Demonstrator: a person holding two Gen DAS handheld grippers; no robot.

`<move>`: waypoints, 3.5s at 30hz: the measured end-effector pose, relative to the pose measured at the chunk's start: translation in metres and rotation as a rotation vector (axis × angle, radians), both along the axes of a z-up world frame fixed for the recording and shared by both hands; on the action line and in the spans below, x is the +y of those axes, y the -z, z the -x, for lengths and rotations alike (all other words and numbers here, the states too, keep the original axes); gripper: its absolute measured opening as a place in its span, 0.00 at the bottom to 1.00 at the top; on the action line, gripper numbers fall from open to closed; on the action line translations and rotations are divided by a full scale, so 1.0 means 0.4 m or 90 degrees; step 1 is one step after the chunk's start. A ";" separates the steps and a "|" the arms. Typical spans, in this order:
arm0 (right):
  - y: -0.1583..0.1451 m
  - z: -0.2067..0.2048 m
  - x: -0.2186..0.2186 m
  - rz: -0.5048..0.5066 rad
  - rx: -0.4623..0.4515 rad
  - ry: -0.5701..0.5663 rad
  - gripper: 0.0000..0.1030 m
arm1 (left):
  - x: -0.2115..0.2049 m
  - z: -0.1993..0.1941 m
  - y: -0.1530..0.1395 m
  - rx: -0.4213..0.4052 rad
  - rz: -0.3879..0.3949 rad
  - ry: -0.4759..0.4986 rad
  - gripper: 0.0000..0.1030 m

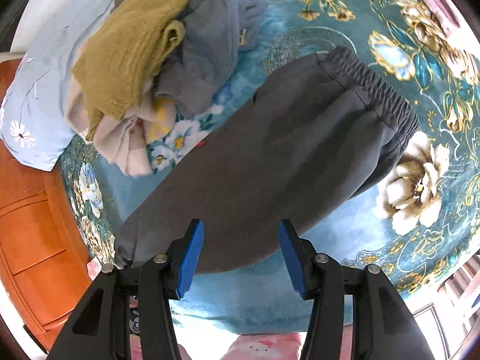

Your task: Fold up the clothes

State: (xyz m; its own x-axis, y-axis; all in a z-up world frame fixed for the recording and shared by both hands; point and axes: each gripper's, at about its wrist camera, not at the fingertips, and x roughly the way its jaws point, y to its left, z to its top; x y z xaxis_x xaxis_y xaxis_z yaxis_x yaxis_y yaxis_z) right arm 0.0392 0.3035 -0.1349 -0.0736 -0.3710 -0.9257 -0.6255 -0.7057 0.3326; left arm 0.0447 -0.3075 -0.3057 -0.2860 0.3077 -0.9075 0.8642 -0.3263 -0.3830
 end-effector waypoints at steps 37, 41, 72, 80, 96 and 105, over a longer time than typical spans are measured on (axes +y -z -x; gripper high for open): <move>-0.124 -0.275 0.307 0.041 0.121 0.182 0.51 | 1.040 -0.005 -0.462 0.210 0.657 0.957 0.21; -0.127 -0.341 0.366 0.023 0.110 0.219 0.51 | 1.151 -0.019 -0.379 0.180 0.647 1.040 0.21; 0.168 -0.227 0.430 0.099 0.074 0.246 0.62 | 0.559 0.100 -0.601 0.064 0.162 0.333 0.63; 0.324 -0.203 0.460 0.160 0.076 0.265 0.73 | 0.533 0.008 -0.628 -0.010 0.161 0.246 0.63; 0.322 -0.181 0.480 0.171 0.102 0.277 0.41 | 0.577 -0.044 -0.666 -0.034 0.169 0.258 0.63; 0.114 -0.123 0.381 0.120 0.192 0.167 0.34 | 0.548 -0.072 -0.670 -0.010 0.136 0.258 0.63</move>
